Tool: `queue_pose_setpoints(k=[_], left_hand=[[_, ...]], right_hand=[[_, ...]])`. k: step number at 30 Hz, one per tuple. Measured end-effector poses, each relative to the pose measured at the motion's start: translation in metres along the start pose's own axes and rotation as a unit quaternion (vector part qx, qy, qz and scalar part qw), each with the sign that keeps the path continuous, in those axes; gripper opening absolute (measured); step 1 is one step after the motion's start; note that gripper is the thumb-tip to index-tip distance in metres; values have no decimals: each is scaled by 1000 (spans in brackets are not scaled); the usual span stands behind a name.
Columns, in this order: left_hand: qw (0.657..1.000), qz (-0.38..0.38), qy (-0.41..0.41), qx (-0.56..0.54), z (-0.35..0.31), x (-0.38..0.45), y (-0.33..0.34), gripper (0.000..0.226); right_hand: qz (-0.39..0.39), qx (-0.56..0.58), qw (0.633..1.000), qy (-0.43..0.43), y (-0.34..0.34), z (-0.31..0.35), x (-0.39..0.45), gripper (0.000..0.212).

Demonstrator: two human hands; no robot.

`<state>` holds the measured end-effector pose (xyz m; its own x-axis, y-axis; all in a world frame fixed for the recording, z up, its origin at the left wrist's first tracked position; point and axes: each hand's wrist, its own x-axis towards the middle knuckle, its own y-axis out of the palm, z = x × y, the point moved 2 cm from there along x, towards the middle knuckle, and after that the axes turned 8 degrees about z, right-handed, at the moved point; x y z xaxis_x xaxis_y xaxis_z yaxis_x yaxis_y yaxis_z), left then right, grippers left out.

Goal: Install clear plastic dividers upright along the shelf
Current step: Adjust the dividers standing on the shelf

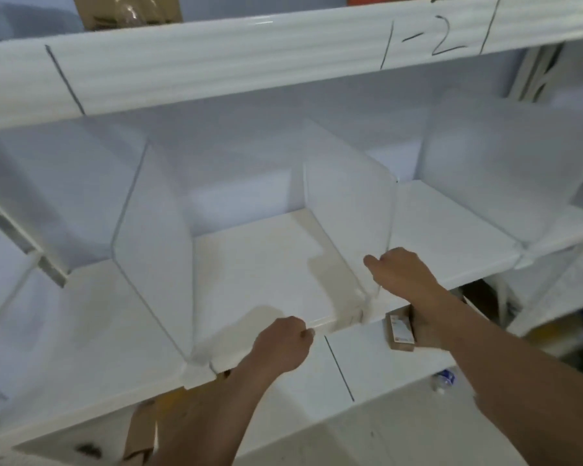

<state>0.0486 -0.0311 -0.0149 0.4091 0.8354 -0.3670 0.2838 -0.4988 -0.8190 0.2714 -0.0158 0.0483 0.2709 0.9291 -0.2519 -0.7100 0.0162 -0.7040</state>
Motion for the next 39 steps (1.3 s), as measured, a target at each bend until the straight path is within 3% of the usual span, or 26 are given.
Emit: queue_pose_setpoints(k=[3, 8, 10, 14, 16, 18, 21, 24, 39], left_hand=[[1000, -7, -20, -8, -38, 31, 9, 26], [995, -16, -74, -63, -108, 86, 34, 63], [990, -50, -90, -92, -125, 100, 41, 69], [978, -133, -136, -90, -140, 110, 46, 54], [975, -147, -146, -80, -141, 112, 45, 39], [984, -126, -129, 1, -142, 114, 44, 28], [984, -109, -121, 73, -145, 114, 54, 17], [983, -100, -137, 69, -148, 109, 61, 16], [984, -113, -124, 56, -143, 117, 56, 23]], right_hand=[[12, -29, 999, -17, -24, -11, 15, 46], [93, -128, 977, -146, -39, -17, 38, 39], [137, -127, 964, -189, -41, -15, 44, 51], [178, -118, 950, -228, -42, -4, 48, 52], [198, -119, 946, -226, -41, 0, 49, 44], [206, -114, 947, -217, -39, 1, 48, 39], [178, -124, 953, -212, -35, -6, 35, 41], [177, -130, 951, -218, -31, -14, 20, 48], [176, -136, 956, -189, -29, 0, 47, 39]])
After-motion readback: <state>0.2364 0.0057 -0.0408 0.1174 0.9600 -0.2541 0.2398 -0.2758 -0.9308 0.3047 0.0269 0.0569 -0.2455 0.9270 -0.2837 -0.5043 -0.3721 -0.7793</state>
